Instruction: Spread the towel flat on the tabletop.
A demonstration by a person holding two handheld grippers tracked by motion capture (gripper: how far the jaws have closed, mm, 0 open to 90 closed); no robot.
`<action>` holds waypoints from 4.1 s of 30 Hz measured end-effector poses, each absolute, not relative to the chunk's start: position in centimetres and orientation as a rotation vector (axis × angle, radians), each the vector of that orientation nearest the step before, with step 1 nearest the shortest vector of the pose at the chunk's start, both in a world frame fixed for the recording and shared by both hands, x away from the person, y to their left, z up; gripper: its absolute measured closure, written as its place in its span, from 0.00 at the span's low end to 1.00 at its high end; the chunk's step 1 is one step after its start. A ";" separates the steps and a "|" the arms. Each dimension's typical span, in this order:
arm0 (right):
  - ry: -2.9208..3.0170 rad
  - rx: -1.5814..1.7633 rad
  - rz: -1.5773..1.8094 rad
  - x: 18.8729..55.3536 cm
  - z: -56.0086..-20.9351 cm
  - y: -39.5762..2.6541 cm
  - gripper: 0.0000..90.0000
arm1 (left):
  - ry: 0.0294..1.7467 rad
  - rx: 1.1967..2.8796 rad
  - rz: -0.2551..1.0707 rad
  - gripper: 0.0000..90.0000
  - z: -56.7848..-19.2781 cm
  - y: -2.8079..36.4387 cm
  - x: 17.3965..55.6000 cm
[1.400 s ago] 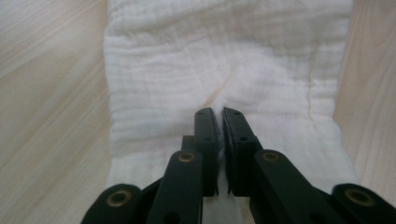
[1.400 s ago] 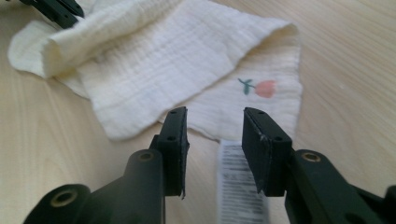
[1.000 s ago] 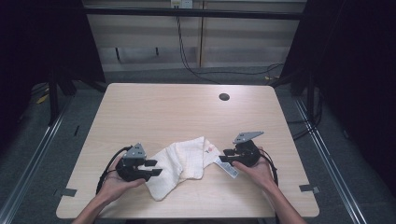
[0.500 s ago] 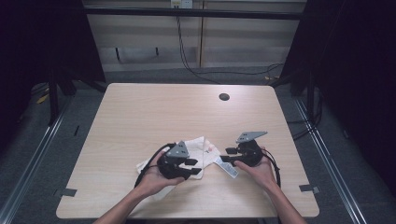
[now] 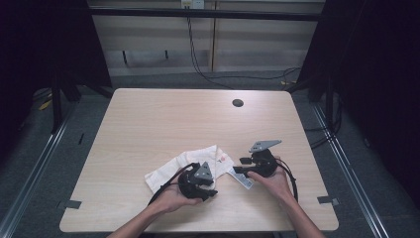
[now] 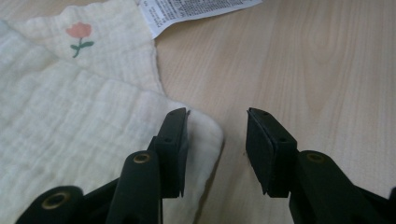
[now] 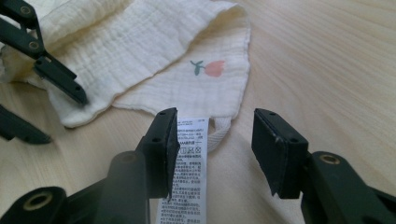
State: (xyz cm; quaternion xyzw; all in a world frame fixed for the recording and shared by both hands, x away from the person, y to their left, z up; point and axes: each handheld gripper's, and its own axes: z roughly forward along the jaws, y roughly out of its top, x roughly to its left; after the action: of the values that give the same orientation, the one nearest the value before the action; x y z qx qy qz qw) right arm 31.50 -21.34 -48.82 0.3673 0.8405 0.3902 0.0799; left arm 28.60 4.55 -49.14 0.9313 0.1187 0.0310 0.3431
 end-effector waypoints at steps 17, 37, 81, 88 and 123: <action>2.540 1.089 1.144 31.4 -48.9 -20.9 0.57 | 0.387 2.336 -0.016 0.96 -49.1 5.3 29.2; 2.537 1.105 1.144 32.8 -50.1 -20.4 0.60 | 0.537 2.101 0.083 0.97 -44.3 12.6 32.0; 2.433 1.021 1.282 31.1 -46.4 -21.7 0.96 | 0.601 1.970 0.126 0.97 -42.3 17.9 32.9; 2.374 1.012 1.372 30.8 -44.2 -22.4 0.96 | 0.602 1.913 0.126 0.97 -41.1 18.3 32.8; 2.133 0.875 1.592 28.1 -34.5 -25.0 0.96 | 0.536 1.784 0.248 0.97 -36.0 20.5 31.3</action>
State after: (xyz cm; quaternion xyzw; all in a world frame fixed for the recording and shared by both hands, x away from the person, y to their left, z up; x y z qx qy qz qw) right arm 28.09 -25.02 -34.53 0.3077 0.7504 0.5600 0.1694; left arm 31.31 20.54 -35.96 0.7665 0.2303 0.1064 0.5900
